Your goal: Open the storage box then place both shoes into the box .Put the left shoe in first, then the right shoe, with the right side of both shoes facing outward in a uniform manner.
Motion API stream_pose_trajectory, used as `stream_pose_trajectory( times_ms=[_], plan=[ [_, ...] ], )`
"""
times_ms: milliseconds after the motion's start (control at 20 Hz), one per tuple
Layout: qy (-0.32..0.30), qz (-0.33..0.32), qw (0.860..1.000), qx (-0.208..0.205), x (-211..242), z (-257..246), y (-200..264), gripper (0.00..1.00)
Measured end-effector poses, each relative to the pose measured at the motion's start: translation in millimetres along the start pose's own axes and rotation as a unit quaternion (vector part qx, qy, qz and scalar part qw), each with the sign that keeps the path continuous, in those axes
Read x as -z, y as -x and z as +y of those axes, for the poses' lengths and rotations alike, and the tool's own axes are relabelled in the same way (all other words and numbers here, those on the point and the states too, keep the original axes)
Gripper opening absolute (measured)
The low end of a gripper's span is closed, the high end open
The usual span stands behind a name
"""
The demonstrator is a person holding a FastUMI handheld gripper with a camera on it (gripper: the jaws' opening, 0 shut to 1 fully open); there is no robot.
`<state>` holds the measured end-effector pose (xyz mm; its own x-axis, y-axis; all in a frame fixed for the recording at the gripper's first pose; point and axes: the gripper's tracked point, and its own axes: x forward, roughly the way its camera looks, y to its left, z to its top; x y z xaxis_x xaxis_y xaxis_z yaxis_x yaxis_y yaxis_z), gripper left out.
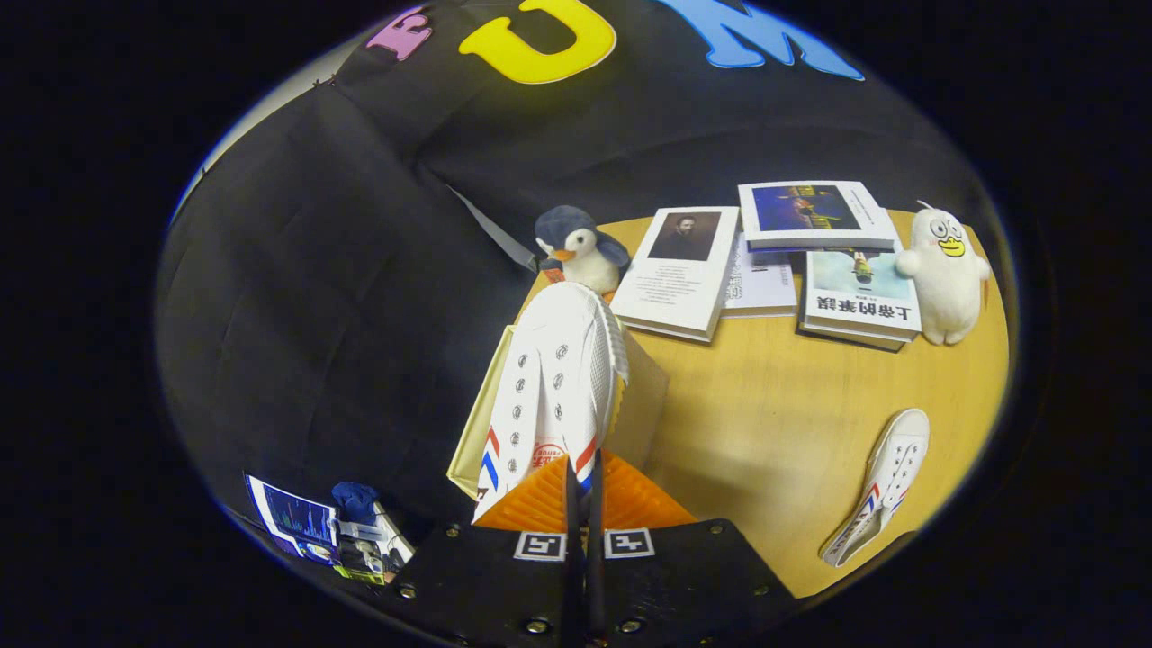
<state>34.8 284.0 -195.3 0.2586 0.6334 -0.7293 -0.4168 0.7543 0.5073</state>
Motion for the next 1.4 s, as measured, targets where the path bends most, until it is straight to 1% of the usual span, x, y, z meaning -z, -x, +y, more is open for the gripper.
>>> stream_pose_trajectory(
  times_ms=[250, 500, 700, 850, 1100, 1150, 1200, 1250, 1300, 1350, 1400],
  plan=[
    [0.034, 0.027, 0.999, -0.021, -6, 43, -38, 0.01],
    [0.057, 0.061, 0.996, -0.019, 4, 61, -77, 0.01],
    [0.063, 0.078, 0.995, -0.019, 11, 70, -94, 0.01],
    [0.066, 0.083, 0.994, -0.011, 10, 69, -104, 0.01],
    [0.062, 0.094, 0.994, 0.014, 12, 57, -129, 0.01],
    [0.054, 0.099, 0.994, 0.011, 14, 52, -135, 0.02],
    [0.04, 0.096, 0.995, -0.004, 14, 55, -139, 0.09],
    [0.022, 0.094, 0.995, -0.014, 12, 58, -136, 0.24],
    [0.013, 0.087, 0.996, -0.014, 7, 56, -131, 0.49],
    [0.018, 0.075, 0.997, -0.009, 4, 51, -131, 0.73],
    [0.025, 0.065, 0.998, -0.006, -4, 48, -122, 0.81]
  ],
)
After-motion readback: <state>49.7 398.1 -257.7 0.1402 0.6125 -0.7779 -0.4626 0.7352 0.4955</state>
